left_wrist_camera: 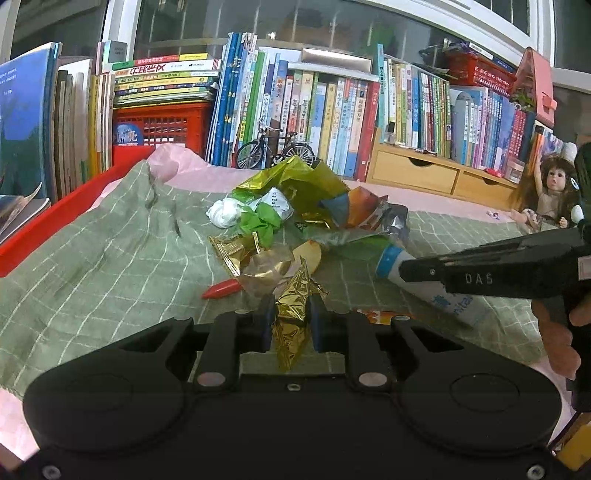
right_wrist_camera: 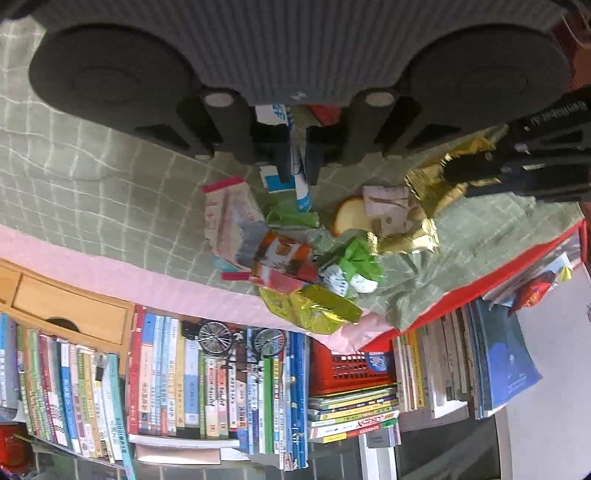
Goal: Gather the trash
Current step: 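Grasp the white-and-blue paper wrapper with the right tool while the left holds the gold foil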
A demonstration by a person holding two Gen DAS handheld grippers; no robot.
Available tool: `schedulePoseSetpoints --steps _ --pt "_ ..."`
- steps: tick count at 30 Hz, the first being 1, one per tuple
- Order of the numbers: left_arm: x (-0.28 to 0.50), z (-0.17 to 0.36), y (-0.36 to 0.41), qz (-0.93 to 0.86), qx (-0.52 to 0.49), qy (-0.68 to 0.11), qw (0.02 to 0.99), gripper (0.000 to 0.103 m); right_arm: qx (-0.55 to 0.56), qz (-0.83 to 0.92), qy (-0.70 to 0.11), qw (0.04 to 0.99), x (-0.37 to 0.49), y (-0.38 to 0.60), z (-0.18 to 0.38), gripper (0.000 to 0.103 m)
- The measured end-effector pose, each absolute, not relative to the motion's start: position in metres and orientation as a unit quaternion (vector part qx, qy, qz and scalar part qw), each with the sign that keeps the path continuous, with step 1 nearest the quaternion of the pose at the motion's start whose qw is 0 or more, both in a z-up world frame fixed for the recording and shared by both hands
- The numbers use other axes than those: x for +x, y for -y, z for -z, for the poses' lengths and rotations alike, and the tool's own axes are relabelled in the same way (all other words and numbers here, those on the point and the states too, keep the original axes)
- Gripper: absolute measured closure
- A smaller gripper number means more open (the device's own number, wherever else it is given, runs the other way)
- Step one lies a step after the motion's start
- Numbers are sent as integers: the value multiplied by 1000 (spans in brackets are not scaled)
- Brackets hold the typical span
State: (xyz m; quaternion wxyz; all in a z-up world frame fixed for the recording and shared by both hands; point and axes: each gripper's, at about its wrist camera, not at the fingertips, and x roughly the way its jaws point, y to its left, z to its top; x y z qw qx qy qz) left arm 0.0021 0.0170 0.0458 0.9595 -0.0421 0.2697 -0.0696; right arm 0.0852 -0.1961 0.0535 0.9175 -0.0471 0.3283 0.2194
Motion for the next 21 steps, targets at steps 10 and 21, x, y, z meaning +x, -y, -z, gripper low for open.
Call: schedulePoseSetpoints --steps 10,21 --pt "-1 -45 -16 73 -43 -277 957 85 -76 -194 -341 917 71 218 -29 29" --pt "-1 -44 -8 83 -44 -282 955 85 -56 -194 -331 922 53 220 -23 62"
